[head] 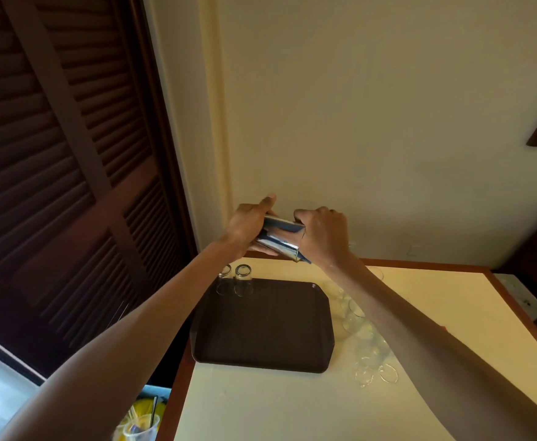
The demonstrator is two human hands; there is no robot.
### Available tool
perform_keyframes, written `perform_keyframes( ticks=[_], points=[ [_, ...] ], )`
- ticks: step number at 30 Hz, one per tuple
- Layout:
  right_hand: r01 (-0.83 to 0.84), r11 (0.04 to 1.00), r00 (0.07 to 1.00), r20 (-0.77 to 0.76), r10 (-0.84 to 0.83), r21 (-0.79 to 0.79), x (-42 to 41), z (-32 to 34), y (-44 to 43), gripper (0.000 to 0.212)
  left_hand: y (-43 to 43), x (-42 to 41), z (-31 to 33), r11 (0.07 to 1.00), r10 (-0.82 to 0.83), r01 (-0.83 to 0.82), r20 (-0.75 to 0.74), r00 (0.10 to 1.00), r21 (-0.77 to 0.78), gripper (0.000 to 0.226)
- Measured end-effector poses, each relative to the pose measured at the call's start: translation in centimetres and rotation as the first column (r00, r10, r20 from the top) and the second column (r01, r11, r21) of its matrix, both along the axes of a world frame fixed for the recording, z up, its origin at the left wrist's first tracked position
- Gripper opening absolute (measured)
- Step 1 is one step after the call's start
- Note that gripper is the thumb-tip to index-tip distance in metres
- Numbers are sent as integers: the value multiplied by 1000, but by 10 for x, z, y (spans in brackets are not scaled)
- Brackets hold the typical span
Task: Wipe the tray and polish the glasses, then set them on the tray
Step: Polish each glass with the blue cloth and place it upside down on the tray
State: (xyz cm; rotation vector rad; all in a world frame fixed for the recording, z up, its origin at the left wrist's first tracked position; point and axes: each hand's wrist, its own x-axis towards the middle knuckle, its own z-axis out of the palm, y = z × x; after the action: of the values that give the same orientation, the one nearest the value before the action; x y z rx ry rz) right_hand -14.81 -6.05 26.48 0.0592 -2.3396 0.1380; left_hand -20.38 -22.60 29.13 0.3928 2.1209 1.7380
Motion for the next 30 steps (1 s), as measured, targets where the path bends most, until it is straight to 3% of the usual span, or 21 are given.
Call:
perform_keyframes(
  ticks=[3, 4, 5, 6, 7, 8, 10, 11, 13, 14, 15, 16, 18, 21, 22, 23, 24, 25, 26, 28, 30],
  points=[
    [48, 937, 963, 266, 48, -345, -5, -13, -3, 37, 5, 0, -2, 996, 90, -85, -151, 984, 37, 56],
    [81, 787, 907, 373, 197, -612, -5, -14, -5, 34, 6, 0, -3, 993, 102, -90, -189, 977, 72, 58],
    [171, 508, 815, 410, 408, -845, -1, -12, -9, 34, 7, 0, -5, 992, 110, -90, -237, 965, 93, 58],
    [300, 220, 717, 372, 589, -928, 4, -11, -11, 38, 8, 0, -7, 991, 112, -85, -289, 951, 105, 58],
    [389, 53, 658, 318, 682, -920, 10, -10, -14, 42, 9, 2, -9, 990, 114, -80, -332, 936, 115, 58],
    [422, -14, 636, 285, 718, -906, 12, -8, -15, 43, 9, 4, -10, 989, 120, -80, -359, 926, 126, 58],
    [354, 52, 697, 300, 651, -934, 10, -7, -15, 36, 8, 3, -13, 985, 123, -73, -330, 936, 158, 57],
    [277, 262, 761, 378, 528, -924, 7, -8, -13, 32, 7, 0, -14, 983, 106, -61, -265, 958, 171, 56],
    [193, 818, 871, 478, 111, -542, -2, -10, -4, 27, 4, -7, -12, 989, 50, -37, -88, 995, 146, 54],
    [193, 945, 902, 426, -66, -263, -6, -9, 0, 23, 2, -9, -11, 994, 16, -15, -8, 1000, 108, 53],
    [180, 982, 933, 325, -151, -60, -7, -6, 2, 19, 2, -10, -11, 998, -11, 9, 36, 999, 63, 53],
    [155, 986, 953, 256, -164, 55, -8, -6, 4, 23, 3, -10, -11, 999, -20, 19, 36, 999, 29, 54],
    [113, 993, 970, 214, -120, 41, -10, -9, 4, 40, 4, -9, -10, 1000, 10, -11, -59, 998, -3, 54],
    [86, 910, 952, 304, 46, -405, -16, -22, -5, 36, 4, -9, -10, 996, 91, -83, -245, 965, 42, 59],
    [136, 726, 902, 387, 190, -674, -13, -23, -9, 30, 4, -8, -11, 993, 116, -100, -301, 946, 67, 60],
    [241, 398, 820, 405, 405, -885, -8, -21, -14, 29, 6, -8, -13, 990, 134, -111, -353, 926, 86, 59],
    [353, 67, 733, 321, 600, -933, 0, -16, -19, 33, 7, -8, -15, 988, 147, -116, -395, 907, 102, 57],
    [424, -85, 668, 248, 702, -902, 5, -15, -20, 39, 7, -7, -18, 986, 157, -116, -422, 893, 122, 55],
    [437, -91, 634, 235, 736, -895, 4, -17, -19, 42, 7, -6, -20, 983, 162, -108, -431, 888, 147, 53],
    [354, 122, 703, 350, 619, -927, -2, -14, -16, 36, 7, -8, -22, 980, 134, -64, -391, 911, 186, 49],
    [229, 676, 809, 523, 268, -701, -6, -8, -8, 26, 4, -13, -22, 985, 42, 5, -271, 962, 174, 47]
  ],
)
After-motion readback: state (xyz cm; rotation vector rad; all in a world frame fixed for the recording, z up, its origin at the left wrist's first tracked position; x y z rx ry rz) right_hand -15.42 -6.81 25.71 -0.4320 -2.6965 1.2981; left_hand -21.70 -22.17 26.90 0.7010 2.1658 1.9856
